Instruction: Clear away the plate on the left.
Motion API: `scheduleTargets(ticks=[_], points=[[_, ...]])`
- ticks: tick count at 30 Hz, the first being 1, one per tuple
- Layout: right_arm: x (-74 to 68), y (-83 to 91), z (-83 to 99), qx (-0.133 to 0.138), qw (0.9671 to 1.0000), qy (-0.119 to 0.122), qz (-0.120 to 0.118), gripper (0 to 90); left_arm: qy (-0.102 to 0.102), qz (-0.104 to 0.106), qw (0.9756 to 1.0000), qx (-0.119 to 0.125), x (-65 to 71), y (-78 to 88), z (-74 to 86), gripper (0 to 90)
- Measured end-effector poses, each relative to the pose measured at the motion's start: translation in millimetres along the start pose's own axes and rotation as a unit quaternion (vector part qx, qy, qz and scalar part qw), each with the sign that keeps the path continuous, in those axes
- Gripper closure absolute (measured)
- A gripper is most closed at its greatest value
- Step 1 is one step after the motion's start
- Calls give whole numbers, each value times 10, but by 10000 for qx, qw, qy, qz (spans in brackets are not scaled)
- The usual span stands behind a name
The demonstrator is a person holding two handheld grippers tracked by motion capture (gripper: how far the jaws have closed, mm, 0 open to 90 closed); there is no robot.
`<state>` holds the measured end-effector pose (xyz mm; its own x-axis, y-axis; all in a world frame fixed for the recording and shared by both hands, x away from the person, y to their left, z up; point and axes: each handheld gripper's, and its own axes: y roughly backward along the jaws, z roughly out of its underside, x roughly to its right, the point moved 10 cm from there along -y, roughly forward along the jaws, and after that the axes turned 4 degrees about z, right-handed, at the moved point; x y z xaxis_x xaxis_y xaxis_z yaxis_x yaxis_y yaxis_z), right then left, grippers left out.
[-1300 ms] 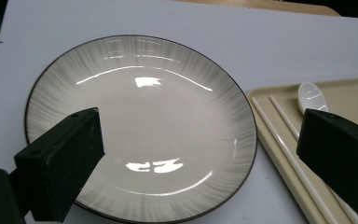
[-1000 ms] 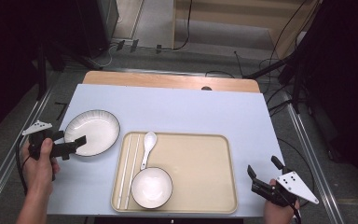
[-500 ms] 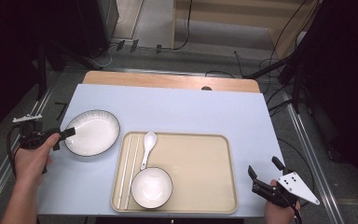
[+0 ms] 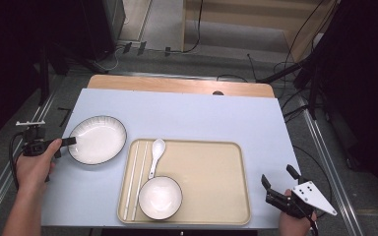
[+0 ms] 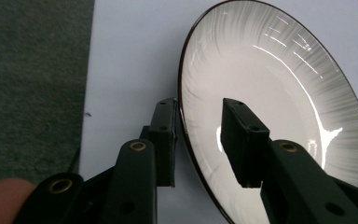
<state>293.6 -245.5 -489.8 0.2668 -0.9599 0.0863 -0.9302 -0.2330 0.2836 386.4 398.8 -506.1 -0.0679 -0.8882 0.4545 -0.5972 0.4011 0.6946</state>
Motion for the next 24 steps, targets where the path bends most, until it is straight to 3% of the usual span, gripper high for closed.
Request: scheduleTargets(ticks=[7,24], points=[[32,-11,12,-14,10000,-14,26,134,606,190,9980,-3,-37,-46,-18,730],[-1,-20,12,-30,10000,25,4,134,847,199,9958,-292,-42,-172,54,756]])
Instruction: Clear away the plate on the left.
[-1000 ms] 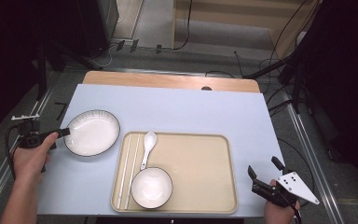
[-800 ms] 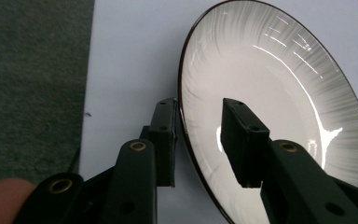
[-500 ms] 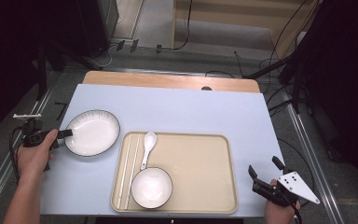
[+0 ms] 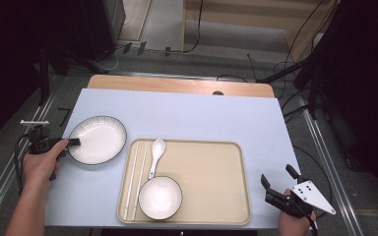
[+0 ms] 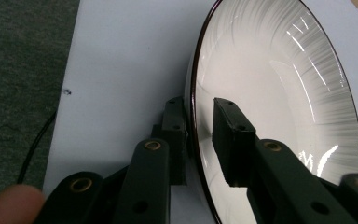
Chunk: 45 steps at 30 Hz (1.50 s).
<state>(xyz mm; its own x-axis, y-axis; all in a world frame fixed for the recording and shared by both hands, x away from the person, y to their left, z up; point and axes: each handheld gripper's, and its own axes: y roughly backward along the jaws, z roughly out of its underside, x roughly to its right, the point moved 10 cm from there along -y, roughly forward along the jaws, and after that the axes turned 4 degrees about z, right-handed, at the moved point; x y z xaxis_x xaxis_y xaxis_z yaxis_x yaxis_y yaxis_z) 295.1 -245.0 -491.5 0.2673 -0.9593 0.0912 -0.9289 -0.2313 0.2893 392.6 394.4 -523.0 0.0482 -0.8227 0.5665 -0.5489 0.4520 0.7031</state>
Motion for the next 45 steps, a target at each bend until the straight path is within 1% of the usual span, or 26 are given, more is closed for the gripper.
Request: scheduleTargets(ticks=[2,4,5,6,8,9,10,11,12,15,19,22,24,30,31,35,37,42,45], points=[[-4,-4,2,-2,10000,4,-7,134,61,7,10000,-10,1,7,0,772],[-14,-4,4,-16,10000,1,-17,134,177,192,9997,9,12,17,-1,804],[-20,-5,7,-28,10000,-13,-25,133,244,328,9991,64,17,28,-6,819],[-17,-10,6,-19,10000,-5,-21,133,302,412,9986,114,22,38,-11,840],[-26,-14,12,-36,10000,-5,-41,133,289,399,9986,189,29,40,-19,847],[-23,-19,9,-21,10000,28,-39,134,289,427,9984,214,37,46,-23,849],[-25,-18,10,-25,10000,11,-48,133,312,492,9980,249,50,53,-34,854],[-19,-16,9,-18,10000,-5,-34,134,293,500,9978,316,64,55,-49,857],[-11,-13,8,-18,10000,-7,-26,133,276,454,9980,332,69,57,-52,858],[12,-3,12,-12,10000,-40,-12,133,244,438,9980,387,80,67,-58,858],[13,1,7,5,10000,-24,-2,133,103,428,9982,415,79,114,-60,858],[11,-3,7,1,10000,-15,-7,133,-46,515,9970,574,115,180,-90,854],[8,-4,9,-11,10000,-29,-7,133,-89,573,9961,662,133,227,-102,854],[-10,-6,9,-19,10000,-9,-31,133,-229,606,9948,784,203,343,-131,854],[-9,-8,11,-27,10000,-23,-31,133,-245,623,9943,832,223,355,-140,854],[-13,-11,9,-23,10000,-13,-30,133,-334,712,9930,886,311,405,-153,855],[-11,-14,11,-26,10000,-11,-36,133,-345,797,9920,918,368,420,-156,855],[-13,-13,25,-45,10000,9,-28,133,-484,965,9897,945,526,465,-172,856],[8,-14,42,-64,10000,-18,12,134,-586,996,9890,926,596,484,-174,857]])
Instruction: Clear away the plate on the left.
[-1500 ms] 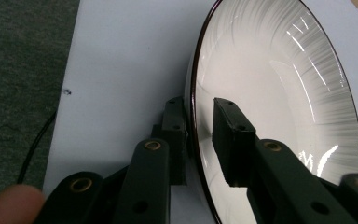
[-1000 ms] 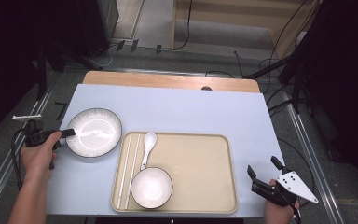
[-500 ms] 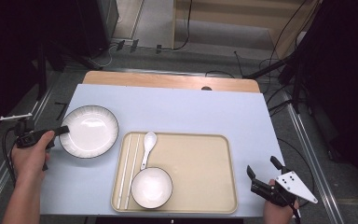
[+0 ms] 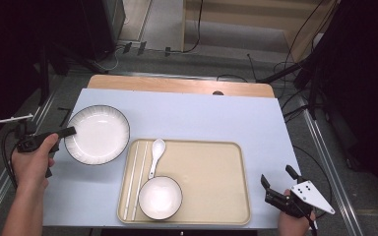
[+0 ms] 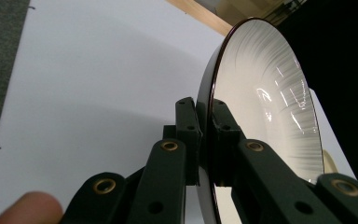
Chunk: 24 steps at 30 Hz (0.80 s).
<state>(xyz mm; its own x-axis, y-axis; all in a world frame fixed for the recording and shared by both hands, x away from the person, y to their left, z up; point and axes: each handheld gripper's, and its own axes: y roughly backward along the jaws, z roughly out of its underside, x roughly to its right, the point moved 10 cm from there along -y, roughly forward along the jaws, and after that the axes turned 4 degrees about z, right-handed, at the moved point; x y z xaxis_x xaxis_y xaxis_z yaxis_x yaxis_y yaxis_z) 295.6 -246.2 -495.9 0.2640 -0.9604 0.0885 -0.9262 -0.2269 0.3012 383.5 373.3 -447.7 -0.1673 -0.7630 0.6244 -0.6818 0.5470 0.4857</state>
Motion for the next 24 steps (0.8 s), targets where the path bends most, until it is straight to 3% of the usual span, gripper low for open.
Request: scheduleTargets(ticks=[16,24], points=[[-40,-8,-22,22,10000,40,-58,134,-333,68,9994,-113,332,-152,-14,854],[-57,-3,-18,8,10000,35,-84,134,-384,200,9990,-138,511,-283,-23,854]])
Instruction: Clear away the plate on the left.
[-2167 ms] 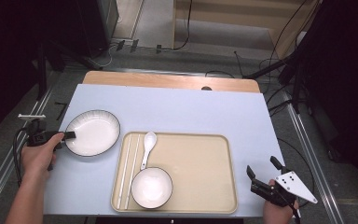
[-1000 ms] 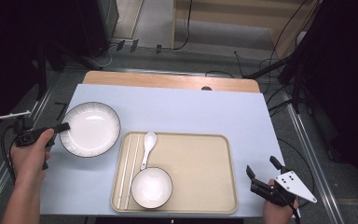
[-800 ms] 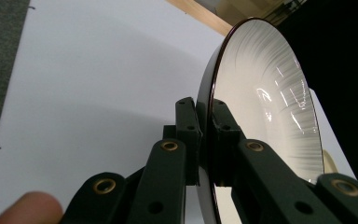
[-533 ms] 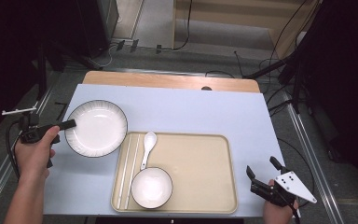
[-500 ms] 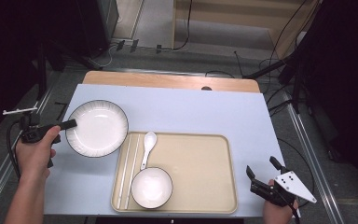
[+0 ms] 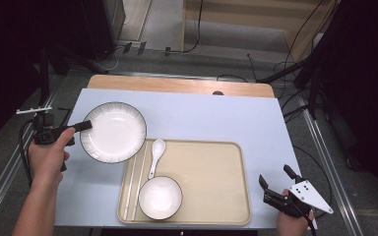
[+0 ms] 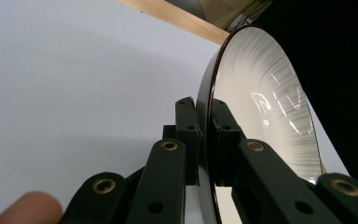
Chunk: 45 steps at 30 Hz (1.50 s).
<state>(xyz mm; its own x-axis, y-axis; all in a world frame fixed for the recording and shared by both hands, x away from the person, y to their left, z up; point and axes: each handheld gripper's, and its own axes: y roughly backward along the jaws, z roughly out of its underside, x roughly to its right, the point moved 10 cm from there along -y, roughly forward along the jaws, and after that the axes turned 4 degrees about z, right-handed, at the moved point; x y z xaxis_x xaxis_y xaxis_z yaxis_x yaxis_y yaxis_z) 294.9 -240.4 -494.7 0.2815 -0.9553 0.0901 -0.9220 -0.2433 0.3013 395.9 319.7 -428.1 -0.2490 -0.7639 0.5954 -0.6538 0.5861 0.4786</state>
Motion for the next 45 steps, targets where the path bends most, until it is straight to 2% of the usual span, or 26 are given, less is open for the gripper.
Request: scheduleTargets(ticks=[14,30,45], points=[[5,3,-10,40,10000,-42,-13,133,-152,244,9994,-175,354,-318,60,855],[-7,1,-16,51,10000,-45,-42,133,-227,430,9982,-349,643,-686,190,853],[23,10,-18,65,9999,-79,-17,133,-372,617,9951,-681,981,-1133,439,852]])
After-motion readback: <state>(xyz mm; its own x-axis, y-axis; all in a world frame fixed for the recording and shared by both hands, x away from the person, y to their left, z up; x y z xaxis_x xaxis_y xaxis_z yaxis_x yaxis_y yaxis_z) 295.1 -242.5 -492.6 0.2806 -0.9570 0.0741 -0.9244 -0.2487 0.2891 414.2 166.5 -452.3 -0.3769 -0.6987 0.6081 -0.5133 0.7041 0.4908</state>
